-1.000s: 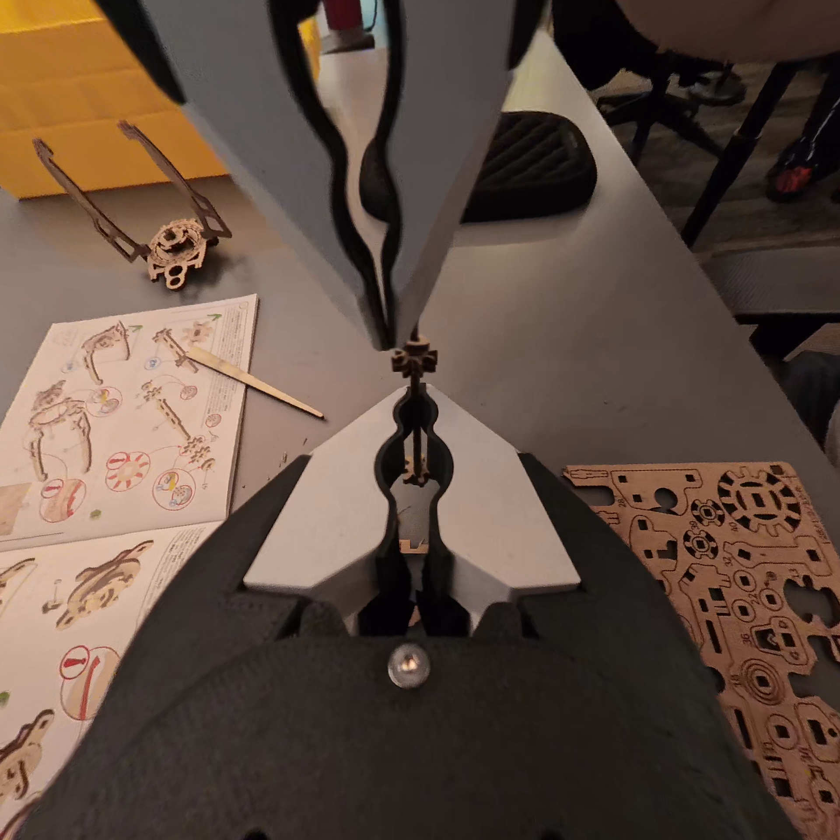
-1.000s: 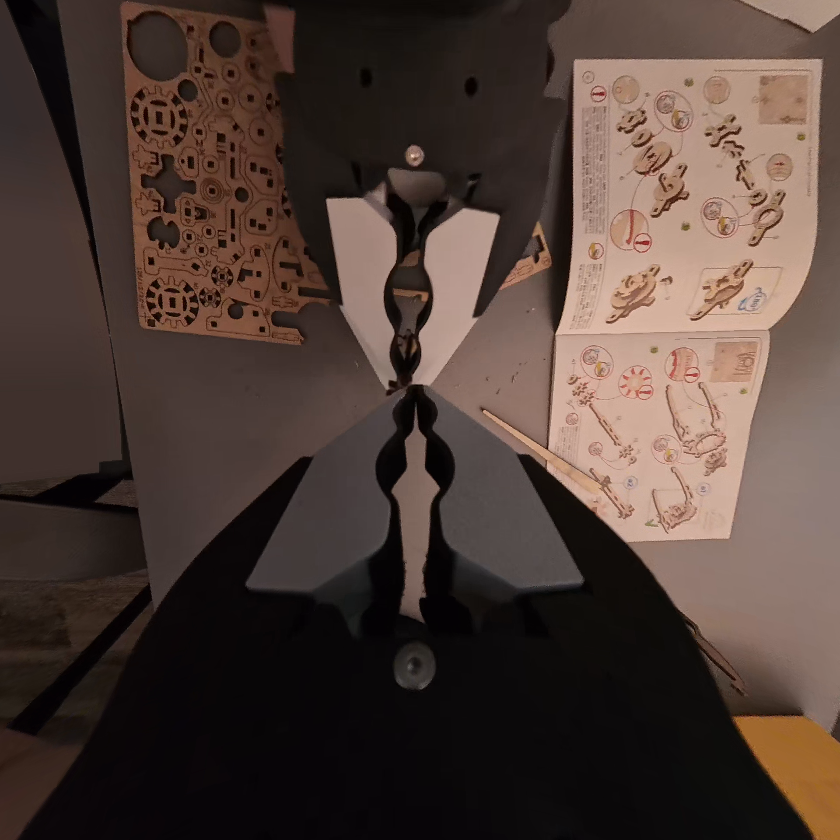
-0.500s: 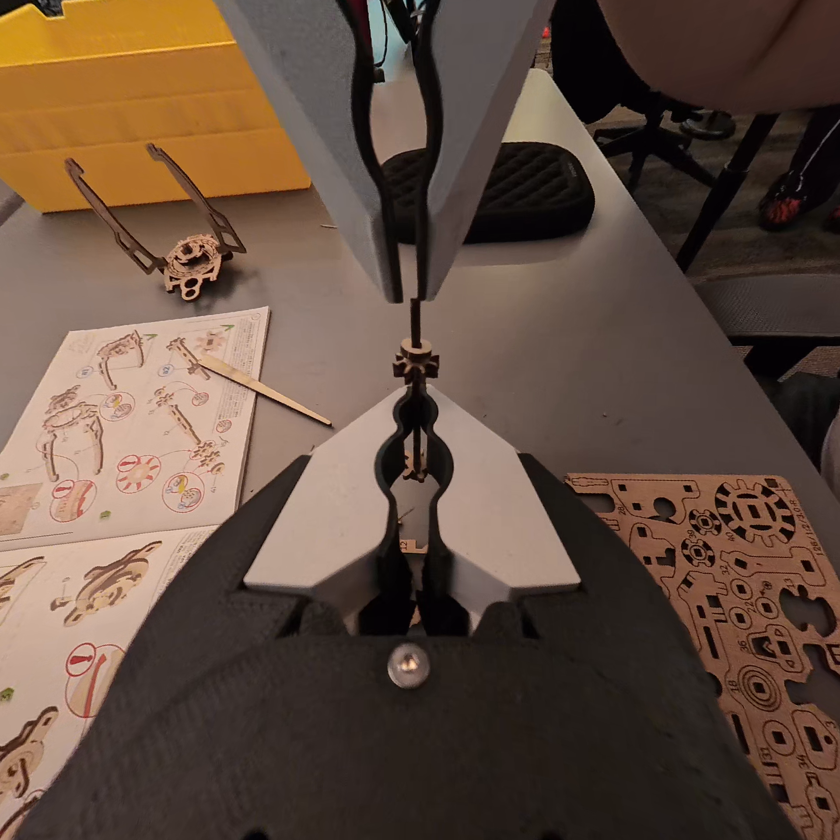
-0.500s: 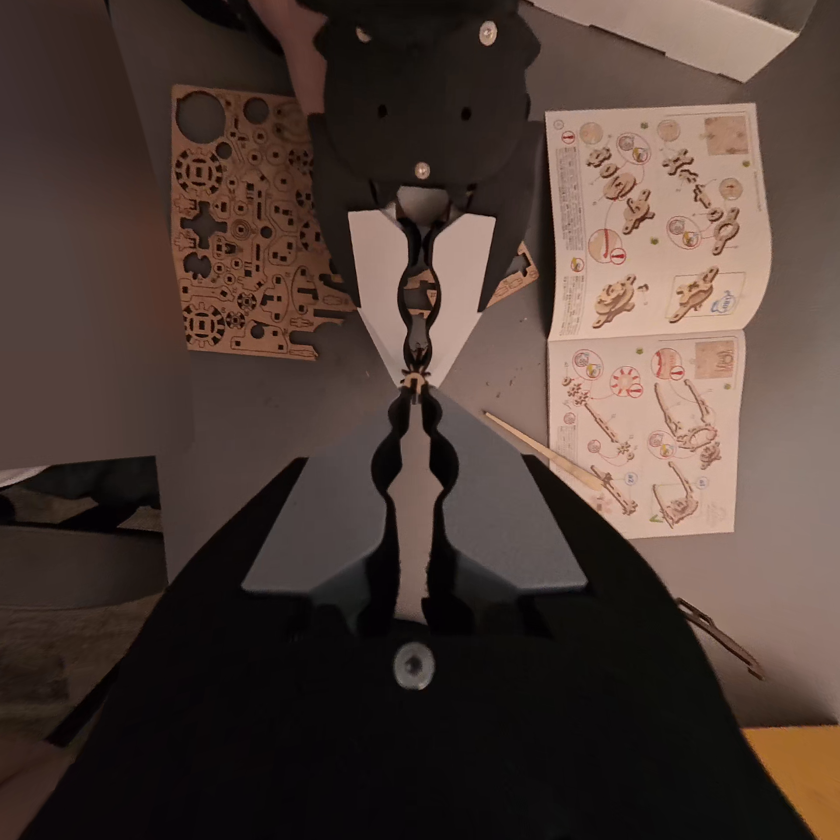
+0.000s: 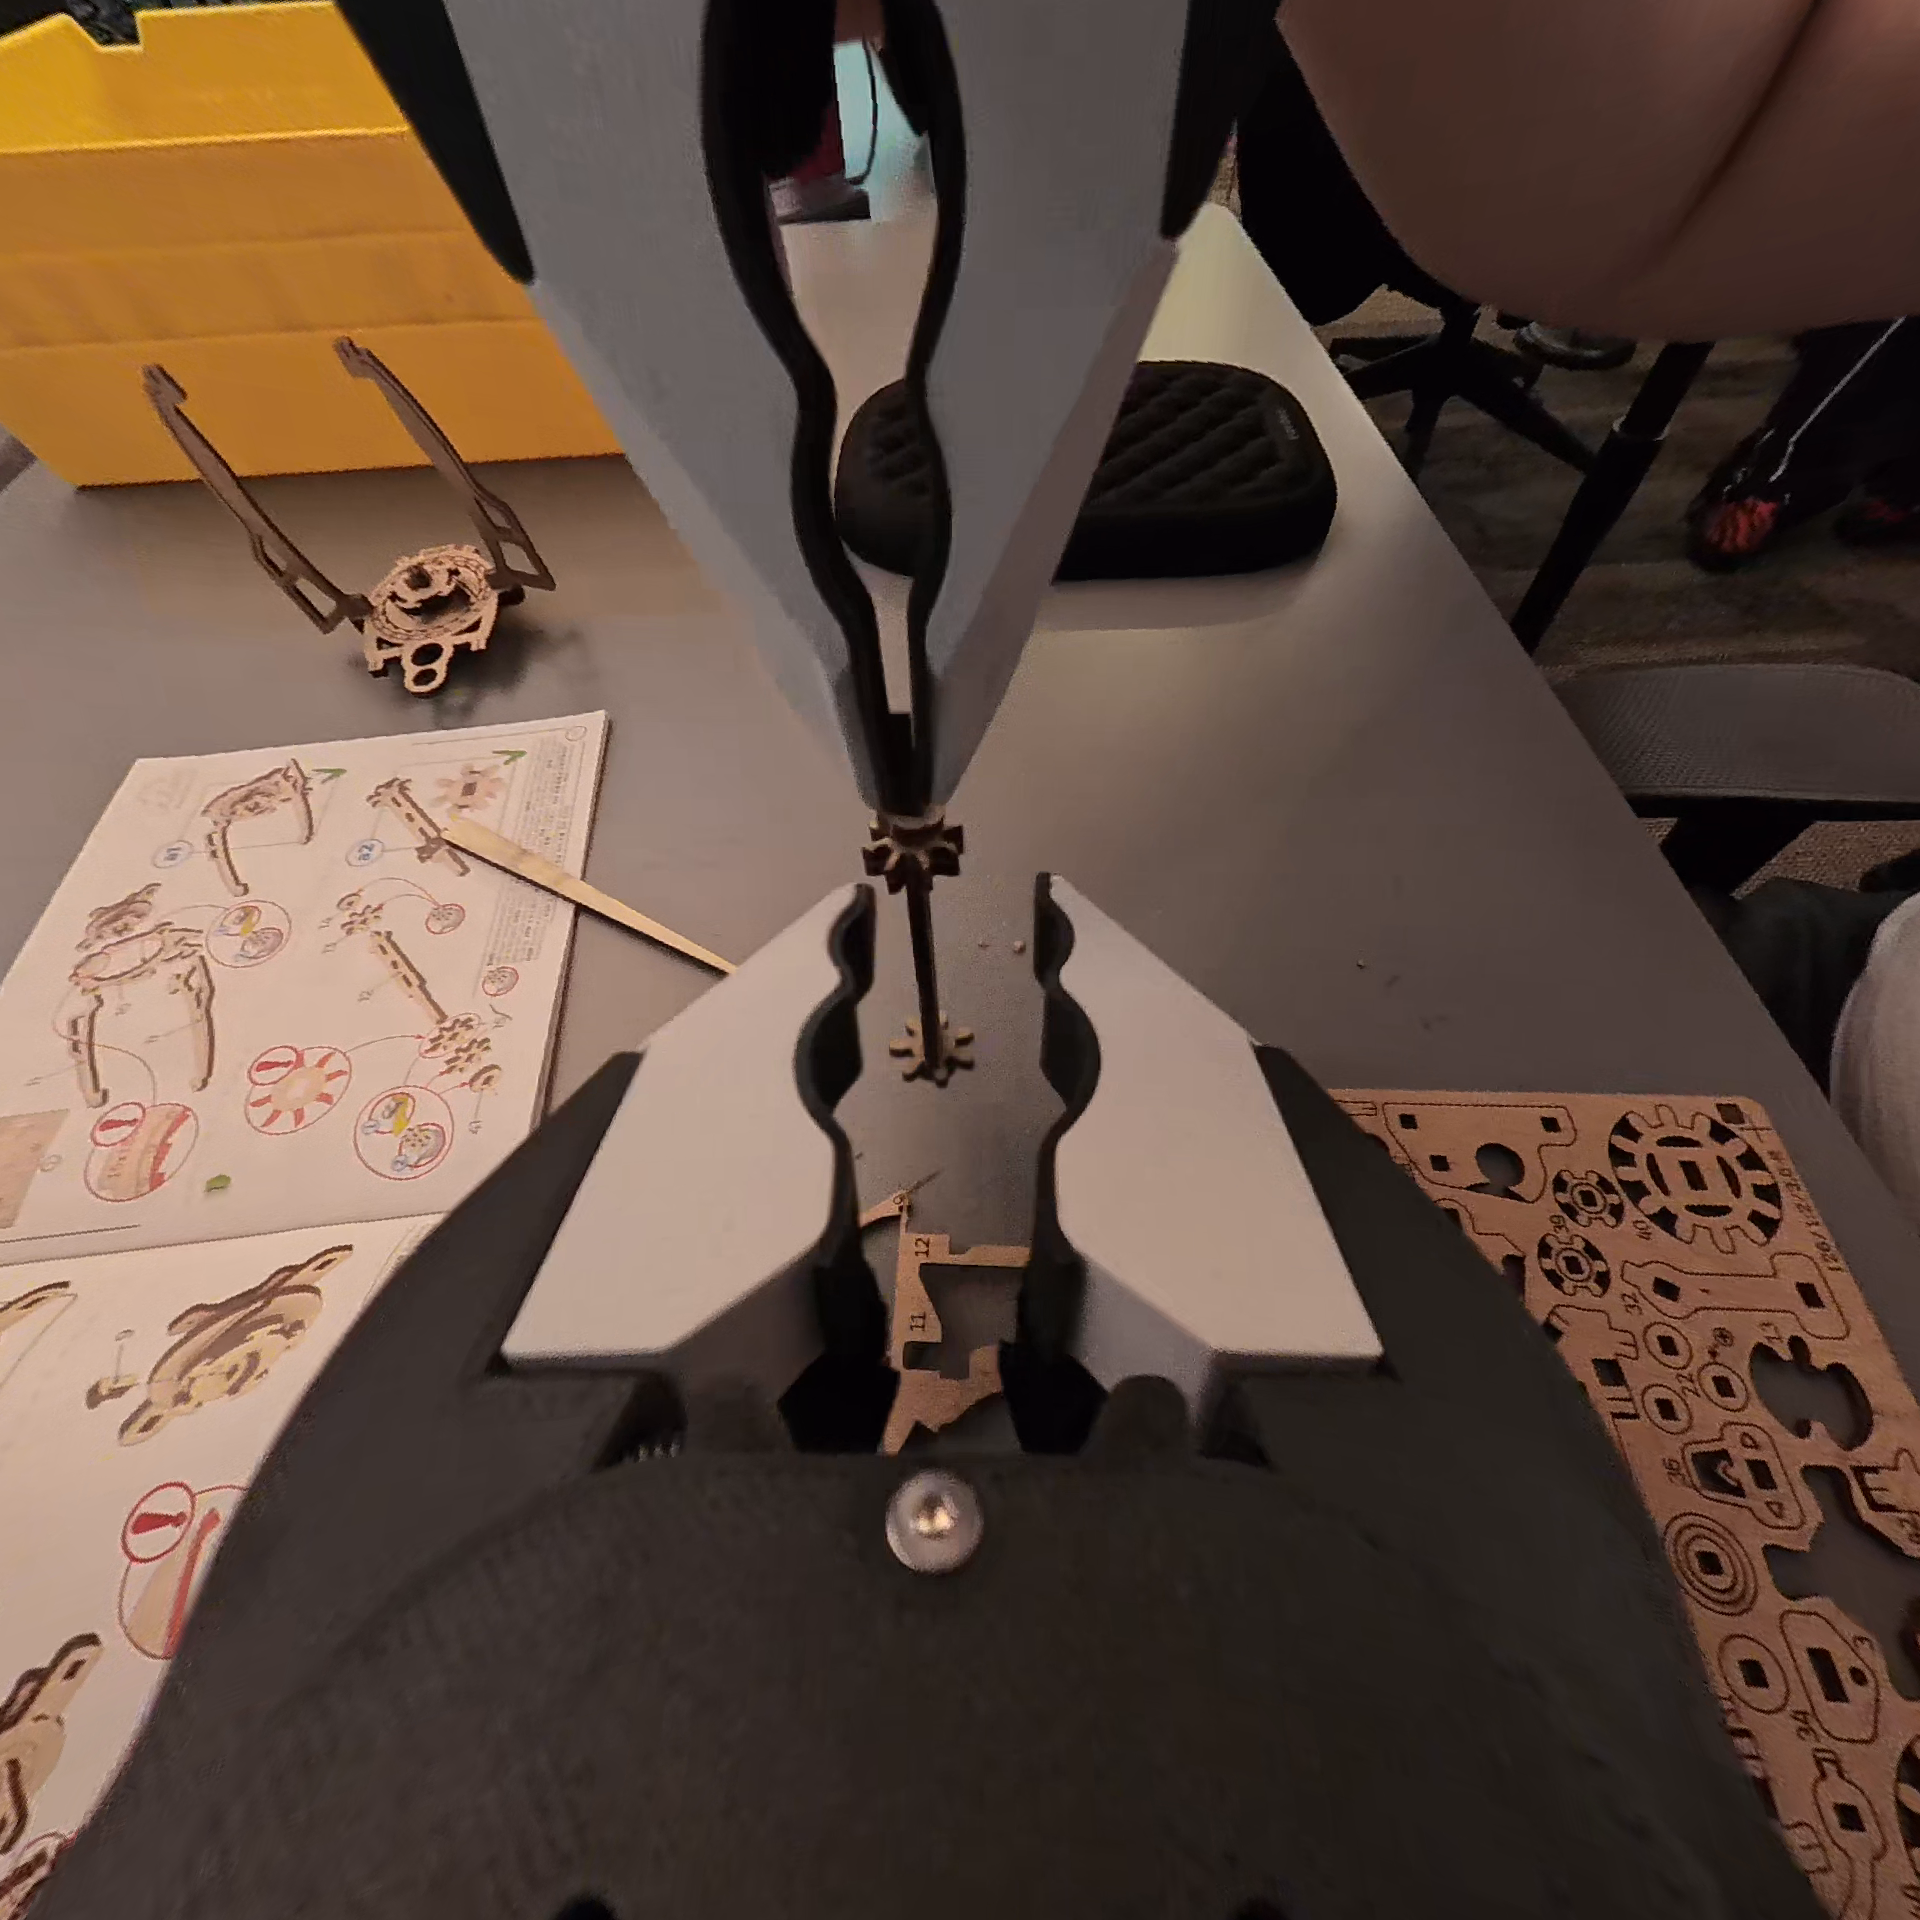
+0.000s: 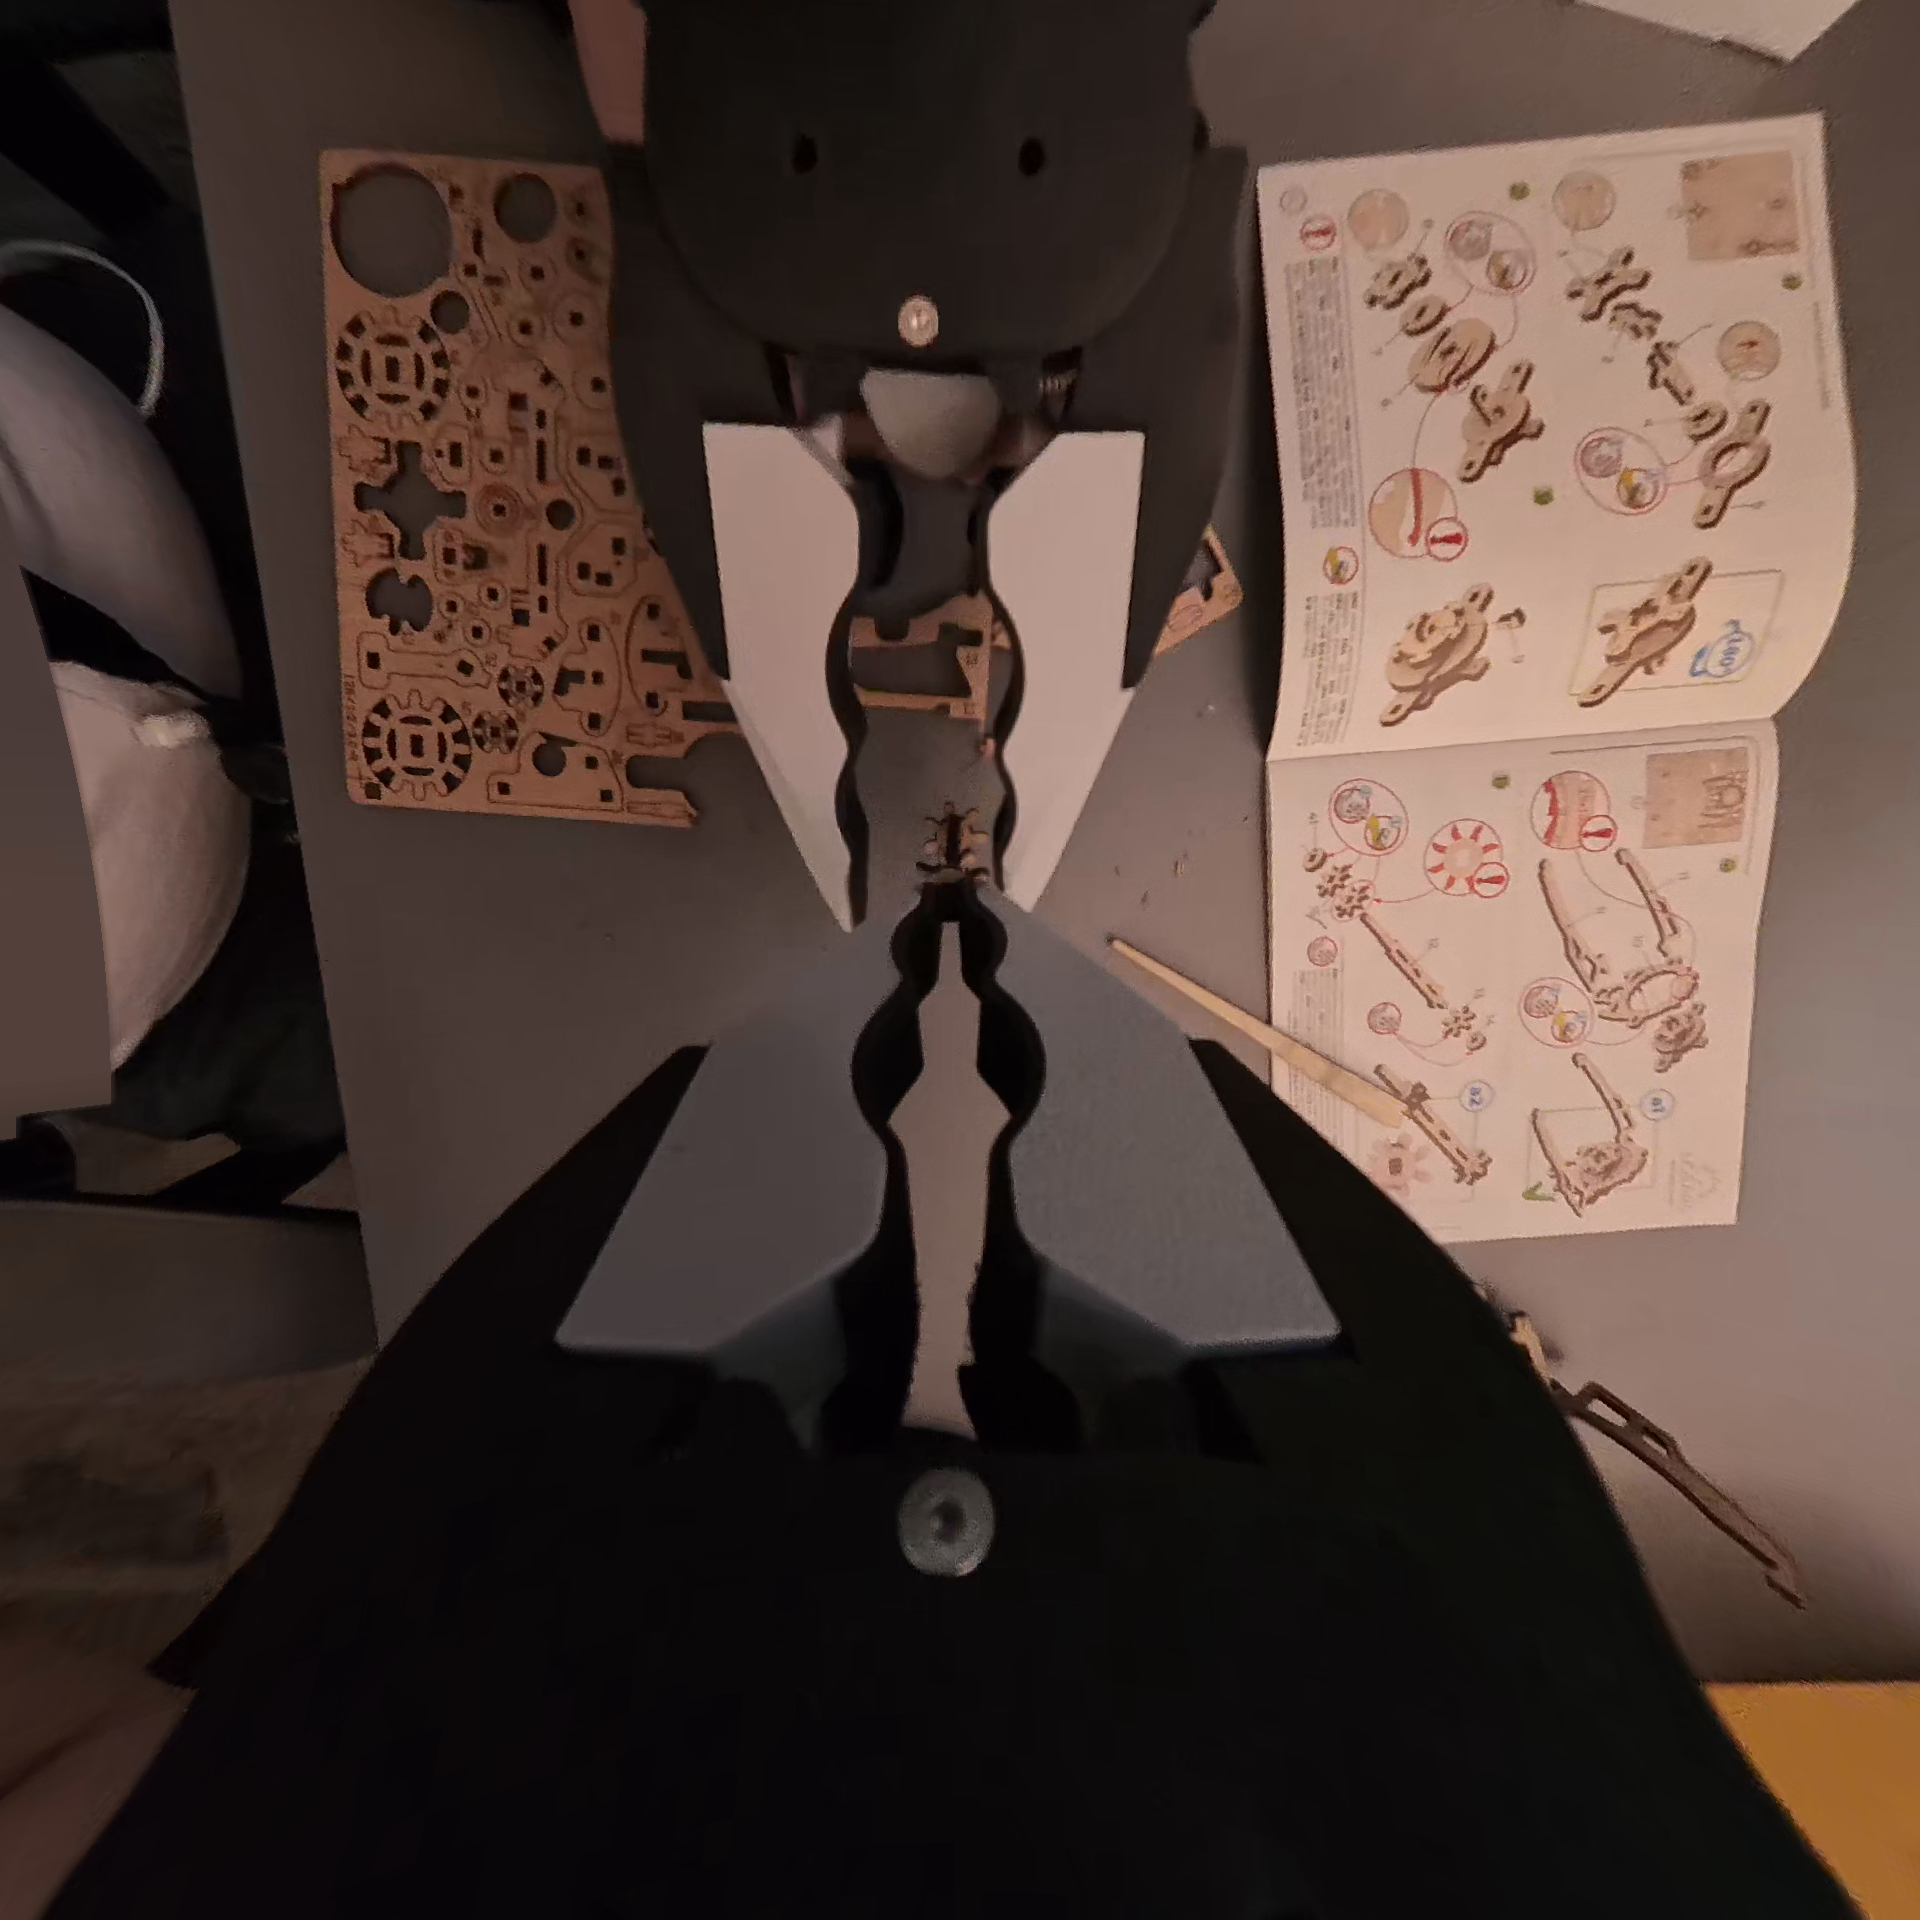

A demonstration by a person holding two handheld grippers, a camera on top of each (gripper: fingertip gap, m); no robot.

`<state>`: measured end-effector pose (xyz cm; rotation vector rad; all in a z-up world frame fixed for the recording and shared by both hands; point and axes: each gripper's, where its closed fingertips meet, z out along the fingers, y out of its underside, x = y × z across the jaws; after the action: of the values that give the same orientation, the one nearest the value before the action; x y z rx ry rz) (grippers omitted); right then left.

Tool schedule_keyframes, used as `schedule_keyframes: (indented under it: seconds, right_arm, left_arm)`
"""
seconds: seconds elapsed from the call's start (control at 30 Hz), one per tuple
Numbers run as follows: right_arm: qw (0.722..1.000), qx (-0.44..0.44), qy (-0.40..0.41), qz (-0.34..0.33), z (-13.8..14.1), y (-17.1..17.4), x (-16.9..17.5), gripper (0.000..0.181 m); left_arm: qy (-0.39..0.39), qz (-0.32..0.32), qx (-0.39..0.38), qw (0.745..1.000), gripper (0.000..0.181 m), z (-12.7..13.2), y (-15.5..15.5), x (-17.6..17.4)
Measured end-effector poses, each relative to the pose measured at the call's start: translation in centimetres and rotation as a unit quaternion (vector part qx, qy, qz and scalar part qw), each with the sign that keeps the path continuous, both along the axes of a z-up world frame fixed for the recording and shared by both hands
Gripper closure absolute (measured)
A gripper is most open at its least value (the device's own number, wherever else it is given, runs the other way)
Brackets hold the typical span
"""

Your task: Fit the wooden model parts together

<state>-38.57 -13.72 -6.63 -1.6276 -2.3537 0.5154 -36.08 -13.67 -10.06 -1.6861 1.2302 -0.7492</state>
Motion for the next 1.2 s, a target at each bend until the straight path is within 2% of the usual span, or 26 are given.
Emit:
schedule_keyframes:
  seconds: [0.1,0.2,0.47,0.53,0.7,1.03,1.2]
  right_arm:
    - [1.000,0.005,-0.021,0.009,-0.4,-0.3,-0.1,0.180]
    - [0.999,0.003,-0.046,0.009,-1.0,-0.3,-0.1,0.180]
    - [0.997,0.016,-0.075,0.021,-1.9,-0.3,-0.4,0.180]
    - [0.997,0.030,-0.074,0.023,-1.9,-0.1,-0.6,0.180]
    - [0.996,0.039,-0.082,0.028,-1.8,-0.1,-0.8,0.180]
    - [0.995,0.042,-0.086,0.037,-1.9,-0.1,-0.9,0.179]
    - [0.995,0.046,-0.080,0.032,-1.9,0.0,-1.0,0.179]
  left_arm:
    - [0.005,0.001,0.001,1.000,0.174,-0.1,0.1,-0.2]
    - [0.027,0.001,-0.003,1.000,0.181,-0.9,0.2,-0.2]
    - [0.050,-0.003,-0.018,0.999,0.181,-1.7,0.1,-0.7]
    - [0.076,-0.002,-0.018,0.997,0.176,-2.4,0.1,-1.2]
    - [0.132,0.005,0.005,0.991,0.180,-3.9,0.4,-1.8]
    - [0.118,-0.009,-0.038,0.992,0.181,-3.9,0.1,-1.7]
    - [0.120,-0.007,-0.034,0.992,0.180,-3.9,0.2,-1.7]
